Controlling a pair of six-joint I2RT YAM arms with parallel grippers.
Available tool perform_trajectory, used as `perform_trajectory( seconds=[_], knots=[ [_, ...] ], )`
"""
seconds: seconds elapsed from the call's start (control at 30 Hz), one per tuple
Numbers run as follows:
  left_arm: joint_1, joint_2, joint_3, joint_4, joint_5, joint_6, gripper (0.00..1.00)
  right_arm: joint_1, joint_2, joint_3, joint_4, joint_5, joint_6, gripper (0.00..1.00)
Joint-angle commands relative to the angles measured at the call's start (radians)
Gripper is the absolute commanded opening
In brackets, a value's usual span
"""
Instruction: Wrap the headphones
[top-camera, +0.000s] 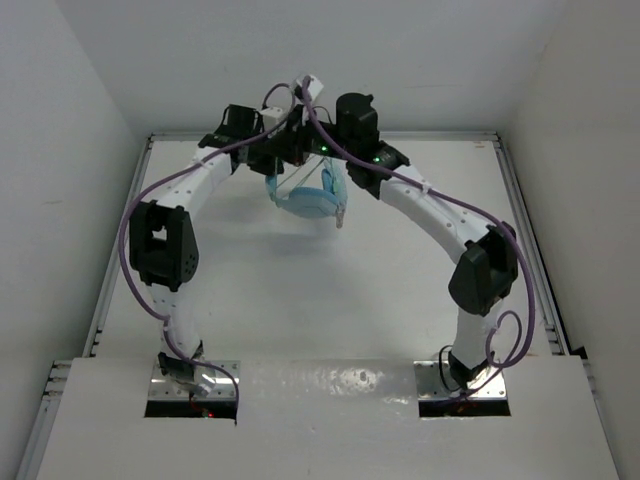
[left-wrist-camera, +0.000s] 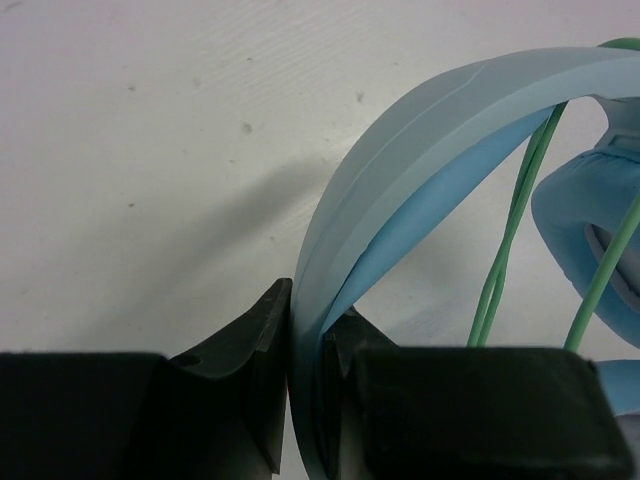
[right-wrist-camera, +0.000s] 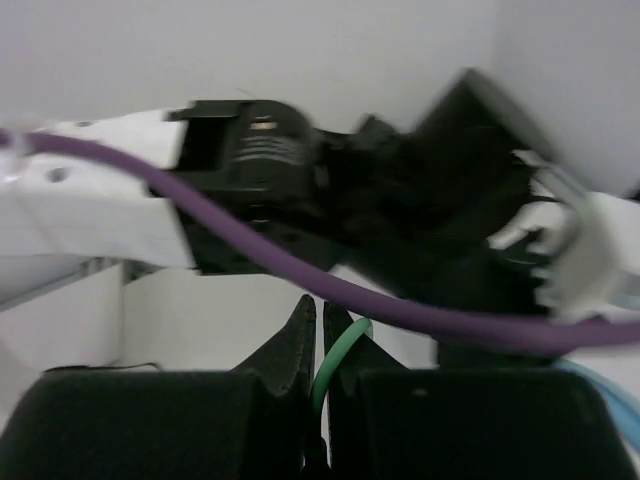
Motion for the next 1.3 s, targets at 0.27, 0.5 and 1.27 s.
perform_trajectory(
  seconds=[0.27,0.5,1.27],
  knots=[
    [-0.005,-0.035,0.095,0.099,0.252,-0.226,0.0,0.112,-0.066,-0.061,-0.04,0.033,-0.182,0.0],
    [-0.001,-0.041,0.271,0.097,0.338,-0.31,0.0,0.115,-0.063,-0.151,0.029,0.0,-0.144,0.0],
    [-0.01,-0.041,0.158,0.089,0.315,-0.282,0.0,0.115,0.114,0.141,0.176,-0.04,0.022,0.0]
  ],
)
